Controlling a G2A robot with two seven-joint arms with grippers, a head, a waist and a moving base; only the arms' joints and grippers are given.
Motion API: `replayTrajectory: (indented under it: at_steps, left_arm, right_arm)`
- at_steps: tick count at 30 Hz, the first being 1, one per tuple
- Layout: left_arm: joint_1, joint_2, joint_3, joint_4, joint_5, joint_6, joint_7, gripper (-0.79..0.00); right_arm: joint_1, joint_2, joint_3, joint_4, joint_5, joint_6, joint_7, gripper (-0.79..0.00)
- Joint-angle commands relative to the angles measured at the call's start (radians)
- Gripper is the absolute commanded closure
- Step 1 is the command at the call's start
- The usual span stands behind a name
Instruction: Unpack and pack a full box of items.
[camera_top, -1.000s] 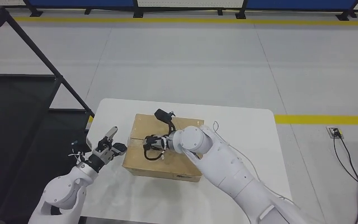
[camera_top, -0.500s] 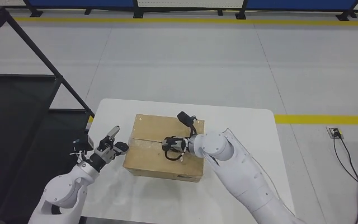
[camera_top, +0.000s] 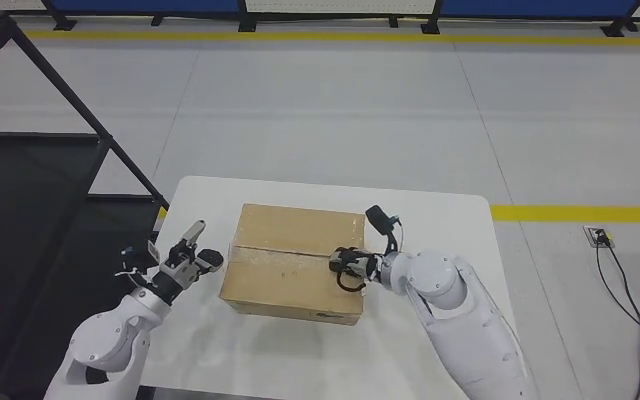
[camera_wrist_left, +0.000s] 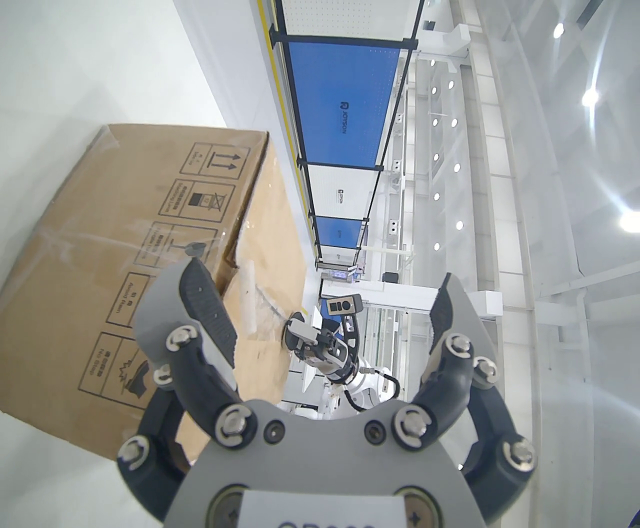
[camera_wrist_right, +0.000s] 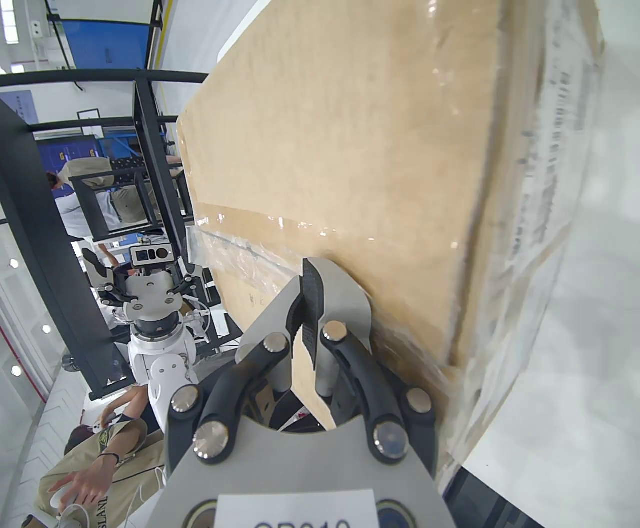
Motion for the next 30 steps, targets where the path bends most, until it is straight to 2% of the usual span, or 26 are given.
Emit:
replayTrajectory:
  at_steps: [1, 8, 13, 19, 23, 30]
  left_arm:
    - [0.013, 0.003, -0.030, -0.007, 0.002, -0.009, 0.009, -0.785]
    - [0.083, 0.009, -0.125, -0.095, -0.009, -0.047, 0.028, -0.785]
    - [0.108, 0.010, -0.130, -0.176, 0.003, -0.052, 0.029, -0.785]
    - [0.065, 0.007, -0.046, -0.201, 0.060, -0.019, 0.014, -0.785]
    - [0.008, 0.003, 0.042, -0.172, 0.107, 0.012, 0.007, -0.785]
    - [-0.061, -0.007, 0.149, -0.113, 0.189, 0.029, 0.038, -0.785]
  right_arm:
    - [-0.018, 0.006, 0.023, -0.015, 0.003, -0.003, 0.002, 0.000]
    - [-0.084, 0.029, 0.112, -0.052, 0.032, -0.024, 0.008, 0.000]
    - [-0.130, 0.042, 0.168, -0.069, 0.067, -0.057, 0.001, 0.000]
    - [-0.209, 0.053, 0.228, -0.134, 0.124, -0.169, -0.061, 0.000]
    - [-0.258, 0.058, 0.244, -0.166, 0.155, -0.261, -0.099, 0.000]
    - [-0.287, 0.066, 0.249, -0.167, 0.170, -0.316, -0.114, 0.000]
